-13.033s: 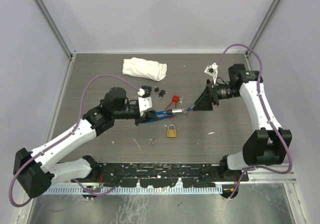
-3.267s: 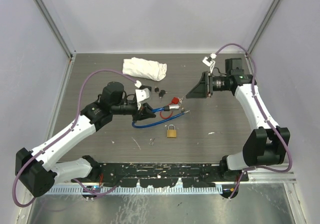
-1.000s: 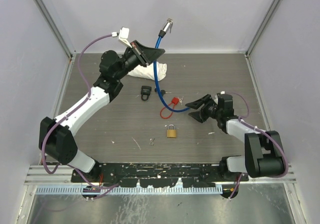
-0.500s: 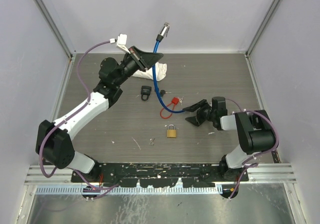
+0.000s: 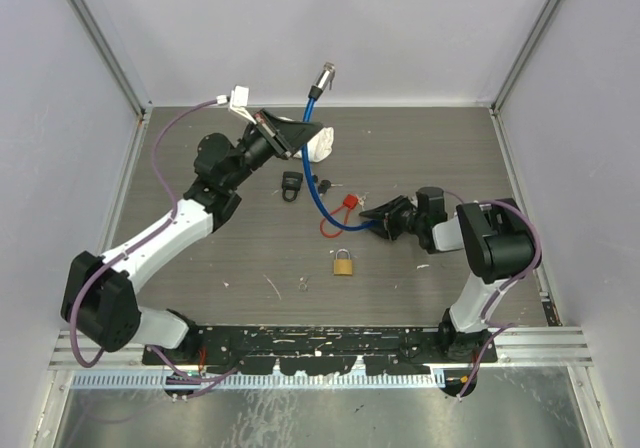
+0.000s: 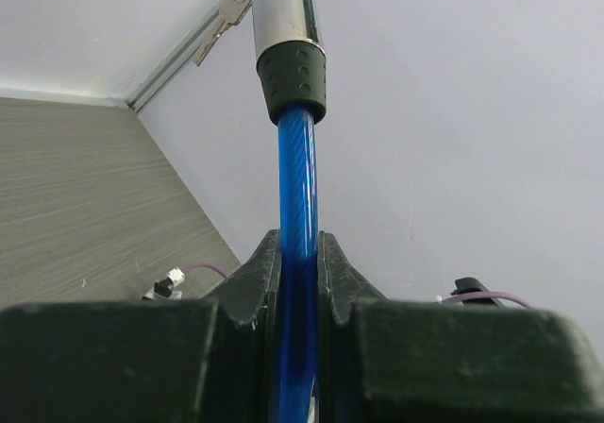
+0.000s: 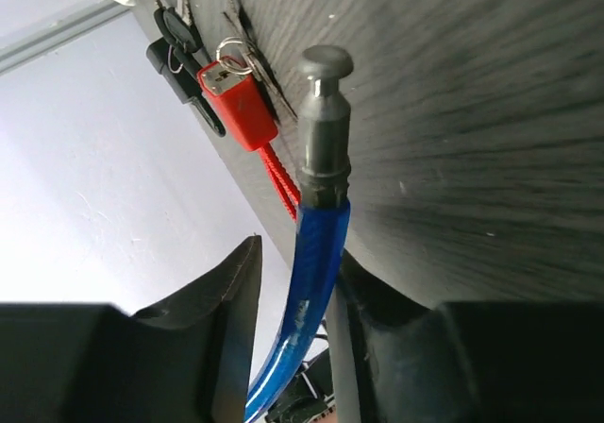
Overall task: Lock with the key
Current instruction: Lock the lock.
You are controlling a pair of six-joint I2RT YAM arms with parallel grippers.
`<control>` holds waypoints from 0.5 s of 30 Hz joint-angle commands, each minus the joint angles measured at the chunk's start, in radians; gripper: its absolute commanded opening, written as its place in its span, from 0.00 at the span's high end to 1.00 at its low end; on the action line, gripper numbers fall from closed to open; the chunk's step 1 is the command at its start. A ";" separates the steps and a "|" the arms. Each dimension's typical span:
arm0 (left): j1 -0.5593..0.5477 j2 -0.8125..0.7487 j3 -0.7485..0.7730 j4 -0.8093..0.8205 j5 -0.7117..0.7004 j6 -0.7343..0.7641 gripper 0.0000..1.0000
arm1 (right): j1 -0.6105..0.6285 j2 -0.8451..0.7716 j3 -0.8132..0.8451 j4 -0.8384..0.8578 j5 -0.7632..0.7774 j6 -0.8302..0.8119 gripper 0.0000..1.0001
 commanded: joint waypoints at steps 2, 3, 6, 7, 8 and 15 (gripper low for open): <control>-0.004 -0.116 -0.049 0.118 -0.012 -0.010 1.00 | -0.031 -0.086 -0.017 0.096 -0.009 -0.030 0.81; -0.003 -0.121 -0.068 0.117 -0.004 -0.014 1.00 | -0.038 -0.098 -0.021 0.097 -0.013 -0.042 0.90; -0.003 -0.187 -0.127 0.121 0.025 -0.029 1.00 | -0.057 -0.165 -0.021 0.052 -0.026 -0.136 0.99; -0.003 -0.198 -0.148 0.123 0.035 -0.034 1.00 | -0.061 -0.203 -0.022 0.036 -0.028 -0.176 0.99; -0.003 -0.212 -0.173 0.130 0.045 -0.040 1.00 | -0.064 -0.247 -0.020 0.016 -0.026 -0.226 0.99; 0.018 -0.245 -0.286 0.301 0.194 -0.157 1.00 | -0.039 -0.489 0.154 -0.247 -0.024 -0.686 0.99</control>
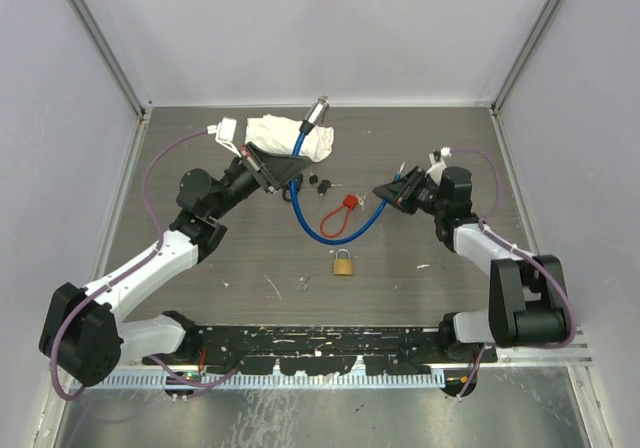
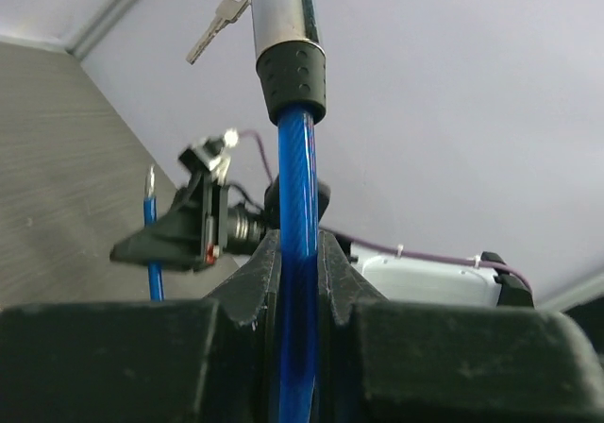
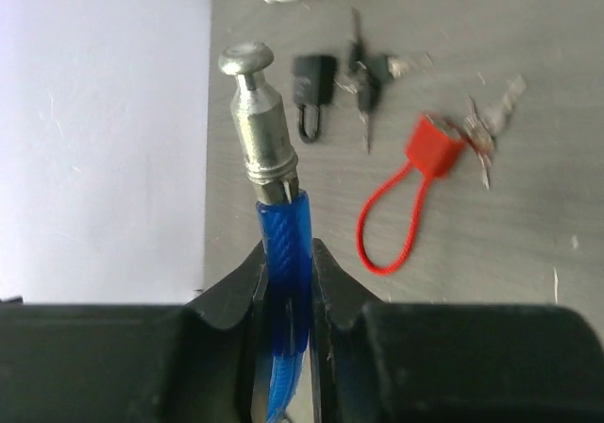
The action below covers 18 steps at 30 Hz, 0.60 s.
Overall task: Lock with the key
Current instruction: Lock the lock.
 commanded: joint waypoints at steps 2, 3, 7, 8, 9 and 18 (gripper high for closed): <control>0.021 -0.015 -0.001 0.252 0.164 -0.135 1.00 | 0.051 -0.163 0.190 -0.192 -0.008 -0.489 0.99; 0.023 -0.010 0.005 0.269 0.182 -0.164 1.00 | 0.073 -0.194 0.212 -0.227 -0.011 -0.572 0.99; 0.048 0.018 0.020 0.332 0.221 -0.279 1.00 | 0.127 -0.280 0.300 -0.395 0.003 -0.845 0.99; 0.058 0.036 0.023 0.360 0.229 -0.315 1.00 | 0.136 -0.282 0.323 -0.439 0.007 -0.897 0.99; 0.067 0.051 0.026 0.391 0.240 -0.350 1.00 | 0.153 -0.286 0.343 -0.478 0.019 -0.952 0.99; 0.084 0.201 0.109 0.535 0.357 -0.584 1.00 | 0.281 -0.376 0.398 -0.605 0.009 -1.295 0.99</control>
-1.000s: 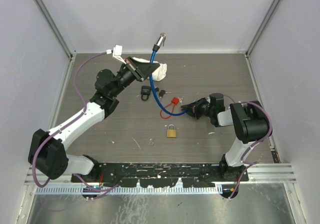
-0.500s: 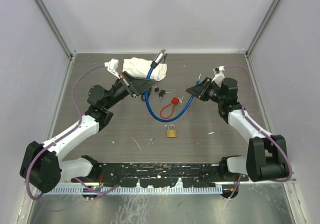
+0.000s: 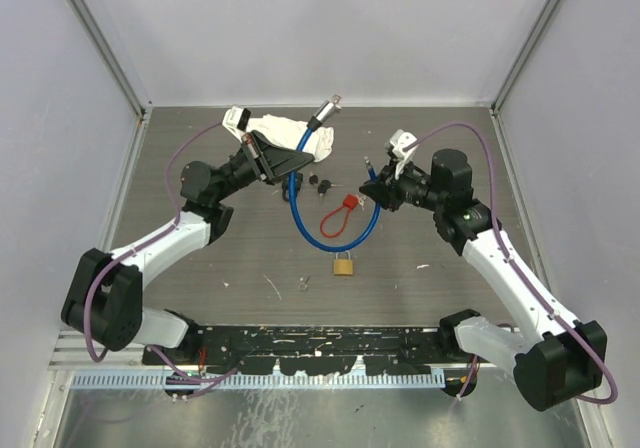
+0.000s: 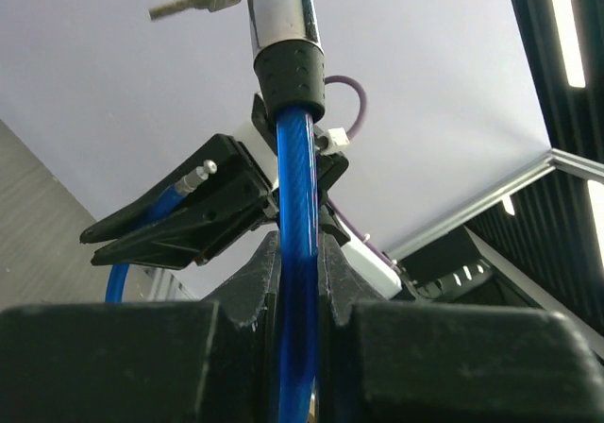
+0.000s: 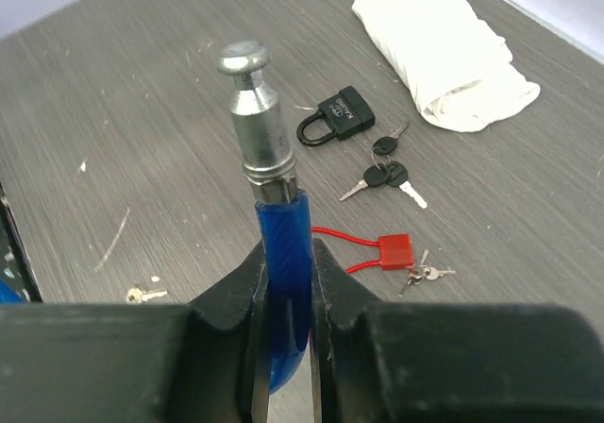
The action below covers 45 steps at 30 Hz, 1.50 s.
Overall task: Lock with the key
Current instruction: Lock the lock.
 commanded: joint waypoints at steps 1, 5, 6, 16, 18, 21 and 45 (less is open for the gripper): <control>0.003 0.025 0.076 0.174 0.069 -0.159 1.00 | 0.052 -0.042 0.062 -0.041 -0.029 -0.240 0.99; -0.007 0.042 0.080 0.168 0.083 -0.183 1.00 | 0.077 -0.030 0.101 -0.008 -0.005 -0.226 0.99; -0.015 0.043 0.083 0.162 0.088 -0.182 1.00 | 0.081 -0.021 0.117 -0.001 0.006 -0.206 0.99; -0.078 0.018 0.090 -0.007 0.110 -0.072 1.00 | 0.088 0.086 0.266 -0.004 -0.027 -0.096 0.99; -0.082 0.020 0.093 -0.017 0.114 -0.062 1.00 | 0.095 0.096 0.278 -0.015 -0.023 -0.093 0.99; -0.086 0.026 0.102 -0.017 0.117 -0.059 1.00 | 0.102 0.100 0.281 -0.022 -0.018 -0.093 0.99; -0.087 0.004 0.092 -0.118 0.140 0.010 1.00 | 0.118 0.098 0.297 -0.070 0.035 -0.090 0.99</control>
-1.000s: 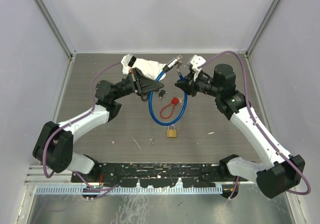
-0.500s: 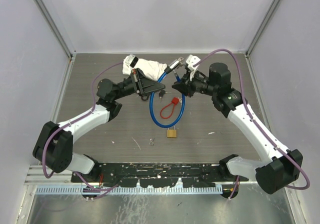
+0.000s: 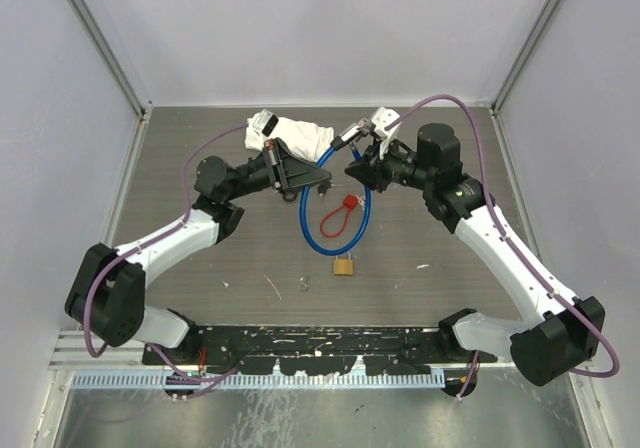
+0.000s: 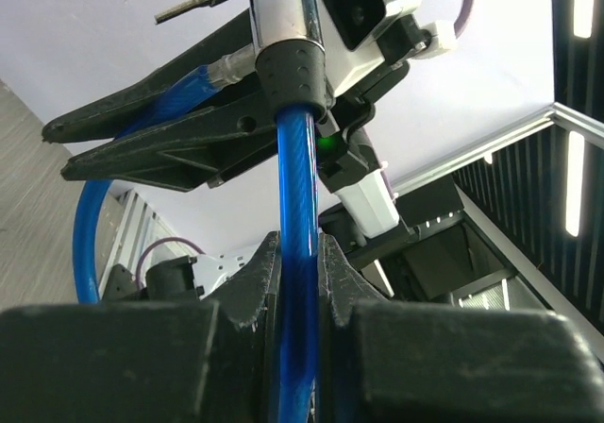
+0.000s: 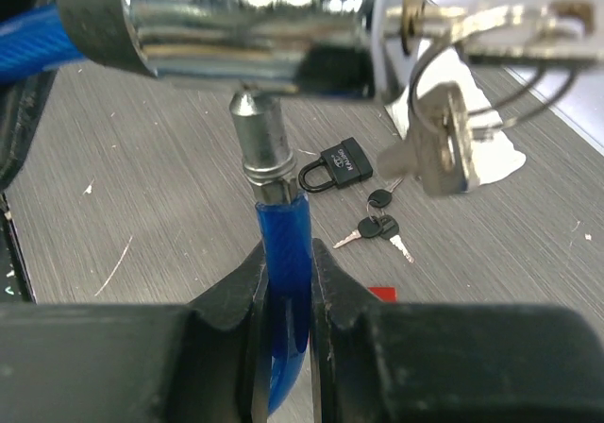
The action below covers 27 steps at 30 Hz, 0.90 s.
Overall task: Lock with the key
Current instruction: Lock the lock.
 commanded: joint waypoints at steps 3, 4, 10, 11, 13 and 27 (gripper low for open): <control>-0.005 -0.054 0.044 -0.080 0.038 0.075 1.00 | 0.008 -0.030 0.056 0.023 -0.009 -0.016 0.99; -0.005 -0.057 0.047 -0.104 0.046 0.087 1.00 | 0.008 -0.031 0.058 0.015 -0.005 -0.026 0.99; -0.005 -0.131 0.089 -0.477 0.076 0.291 1.00 | 0.008 -0.049 0.077 -0.050 0.053 -0.134 0.99; -0.005 -0.133 0.105 -0.556 0.075 0.337 1.00 | 0.008 -0.047 0.081 -0.066 0.059 -0.154 0.99; -0.004 -0.179 0.147 -0.735 0.070 0.427 1.00 | 0.007 -0.045 0.087 -0.088 0.061 -0.188 0.99; -0.005 -0.151 0.285 -1.239 0.053 0.653 1.00 | 0.024 -0.101 0.047 -0.064 -0.095 -0.212 0.99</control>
